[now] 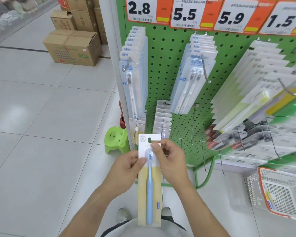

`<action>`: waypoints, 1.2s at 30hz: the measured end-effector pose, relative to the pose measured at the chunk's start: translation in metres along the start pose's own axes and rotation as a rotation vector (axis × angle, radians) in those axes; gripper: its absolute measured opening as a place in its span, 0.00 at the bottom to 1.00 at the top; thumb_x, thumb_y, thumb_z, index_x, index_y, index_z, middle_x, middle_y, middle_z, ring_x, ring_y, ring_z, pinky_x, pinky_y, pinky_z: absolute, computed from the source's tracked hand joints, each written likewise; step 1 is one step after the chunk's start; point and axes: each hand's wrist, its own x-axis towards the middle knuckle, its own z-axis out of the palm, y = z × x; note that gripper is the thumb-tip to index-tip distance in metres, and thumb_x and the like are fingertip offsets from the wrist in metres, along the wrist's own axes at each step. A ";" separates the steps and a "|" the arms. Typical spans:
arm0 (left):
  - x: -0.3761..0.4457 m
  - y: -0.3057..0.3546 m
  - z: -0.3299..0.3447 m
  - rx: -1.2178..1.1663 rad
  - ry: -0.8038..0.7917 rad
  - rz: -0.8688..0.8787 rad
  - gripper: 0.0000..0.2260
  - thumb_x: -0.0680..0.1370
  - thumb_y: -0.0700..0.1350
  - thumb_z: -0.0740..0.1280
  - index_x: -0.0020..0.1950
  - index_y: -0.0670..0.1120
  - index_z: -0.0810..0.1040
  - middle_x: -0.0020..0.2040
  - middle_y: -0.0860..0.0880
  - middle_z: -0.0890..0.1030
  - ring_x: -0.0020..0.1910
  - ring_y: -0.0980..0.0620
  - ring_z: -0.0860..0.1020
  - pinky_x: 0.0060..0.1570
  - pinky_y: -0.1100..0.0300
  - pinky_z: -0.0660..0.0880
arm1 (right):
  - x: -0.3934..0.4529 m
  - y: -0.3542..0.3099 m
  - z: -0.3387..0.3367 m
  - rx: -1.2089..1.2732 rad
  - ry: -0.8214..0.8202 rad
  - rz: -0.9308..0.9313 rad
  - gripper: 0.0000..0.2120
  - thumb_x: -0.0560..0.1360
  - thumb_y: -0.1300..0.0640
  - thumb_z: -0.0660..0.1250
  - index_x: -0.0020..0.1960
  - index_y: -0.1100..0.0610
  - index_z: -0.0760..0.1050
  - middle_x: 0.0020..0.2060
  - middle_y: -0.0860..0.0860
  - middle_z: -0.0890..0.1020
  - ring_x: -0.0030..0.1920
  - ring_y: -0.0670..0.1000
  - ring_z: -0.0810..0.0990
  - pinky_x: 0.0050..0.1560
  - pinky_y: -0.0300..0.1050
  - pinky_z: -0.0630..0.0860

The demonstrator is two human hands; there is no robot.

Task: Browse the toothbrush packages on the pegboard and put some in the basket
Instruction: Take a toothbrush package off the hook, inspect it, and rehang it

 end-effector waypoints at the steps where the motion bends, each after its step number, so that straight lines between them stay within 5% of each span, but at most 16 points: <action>1: 0.001 0.000 0.002 -0.016 0.024 0.018 0.08 0.84 0.42 0.63 0.55 0.45 0.82 0.44 0.32 0.83 0.40 0.31 0.80 0.47 0.31 0.78 | 0.002 -0.003 -0.003 -0.004 -0.010 -0.008 0.03 0.79 0.53 0.71 0.47 0.46 0.83 0.32 0.51 0.79 0.34 0.48 0.75 0.37 0.45 0.73; 4: 0.004 0.001 0.006 -0.045 0.056 0.055 0.12 0.79 0.55 0.66 0.53 0.50 0.83 0.41 0.27 0.78 0.37 0.42 0.74 0.43 0.29 0.75 | 0.006 -0.010 -0.009 -0.045 -0.073 -0.038 0.07 0.80 0.51 0.68 0.52 0.39 0.81 0.38 0.54 0.82 0.40 0.56 0.79 0.42 0.49 0.77; 9: 0.002 0.000 0.012 -0.070 0.050 0.035 0.16 0.76 0.59 0.65 0.52 0.49 0.82 0.41 0.28 0.77 0.38 0.43 0.73 0.41 0.30 0.74 | -0.004 -0.007 -0.013 -0.099 -0.080 -0.070 0.22 0.82 0.60 0.66 0.71 0.45 0.67 0.37 0.51 0.79 0.39 0.49 0.77 0.44 0.36 0.73; 13: -0.005 0.003 0.016 -0.039 0.024 -0.017 0.09 0.77 0.51 0.64 0.51 0.50 0.81 0.42 0.34 0.82 0.38 0.45 0.72 0.40 0.47 0.70 | -0.011 -0.003 -0.015 -0.089 -0.112 -0.061 0.24 0.82 0.60 0.65 0.72 0.40 0.66 0.39 0.52 0.81 0.42 0.54 0.78 0.45 0.45 0.77; 16: -0.008 0.002 0.019 -0.009 0.008 -0.037 0.10 0.77 0.43 0.64 0.55 0.50 0.81 0.47 0.41 0.86 0.44 0.34 0.80 0.50 0.41 0.77 | -0.013 -0.003 -0.016 -0.083 -0.137 -0.048 0.26 0.81 0.62 0.65 0.72 0.39 0.65 0.40 0.49 0.81 0.43 0.53 0.78 0.48 0.50 0.78; 19: -0.009 0.002 0.019 -0.007 0.010 -0.066 0.12 0.79 0.35 0.65 0.60 0.46 0.79 0.50 0.46 0.87 0.53 0.37 0.83 0.60 0.39 0.76 | -0.015 -0.004 -0.019 -0.058 -0.162 -0.017 0.31 0.79 0.65 0.66 0.72 0.37 0.64 0.43 0.46 0.83 0.44 0.48 0.79 0.48 0.43 0.77; 22: -0.010 0.001 0.018 0.011 -0.015 -0.072 0.15 0.76 0.38 0.66 0.61 0.48 0.78 0.50 0.46 0.87 0.53 0.36 0.83 0.58 0.42 0.77 | -0.018 -0.004 -0.021 -0.018 -0.178 0.022 0.32 0.78 0.67 0.66 0.71 0.38 0.64 0.46 0.46 0.84 0.47 0.46 0.81 0.47 0.43 0.78; 25: -0.012 0.001 0.017 0.070 -0.068 -0.076 0.17 0.78 0.33 0.65 0.63 0.50 0.75 0.50 0.46 0.86 0.45 0.45 0.84 0.47 0.52 0.80 | -0.020 -0.002 -0.024 0.017 -0.190 0.039 0.33 0.77 0.68 0.67 0.72 0.39 0.64 0.47 0.48 0.84 0.48 0.51 0.80 0.47 0.49 0.78; 27: -0.012 0.000 0.017 0.067 -0.069 -0.084 0.18 0.77 0.33 0.65 0.63 0.51 0.74 0.49 0.45 0.86 0.40 0.50 0.82 0.42 0.58 0.77 | -0.022 -0.002 -0.023 0.026 -0.208 0.059 0.34 0.76 0.69 0.67 0.72 0.40 0.63 0.49 0.46 0.85 0.49 0.52 0.81 0.41 0.45 0.77; 30: -0.011 -0.004 0.017 0.034 -0.030 -0.086 0.19 0.72 0.39 0.66 0.62 0.53 0.74 0.47 0.43 0.85 0.39 0.48 0.79 0.41 0.52 0.75 | -0.027 0.000 -0.018 0.022 -0.232 0.088 0.36 0.74 0.69 0.68 0.72 0.40 0.62 0.51 0.45 0.85 0.49 0.50 0.82 0.41 0.37 0.75; 36: -0.015 -0.011 0.014 0.067 -0.058 -0.097 0.25 0.72 0.39 0.66 0.67 0.56 0.70 0.49 0.45 0.86 0.44 0.46 0.83 0.47 0.47 0.80 | -0.033 0.007 -0.016 -0.009 -0.246 0.120 0.34 0.70 0.62 0.69 0.71 0.40 0.64 0.55 0.43 0.85 0.54 0.49 0.82 0.48 0.42 0.77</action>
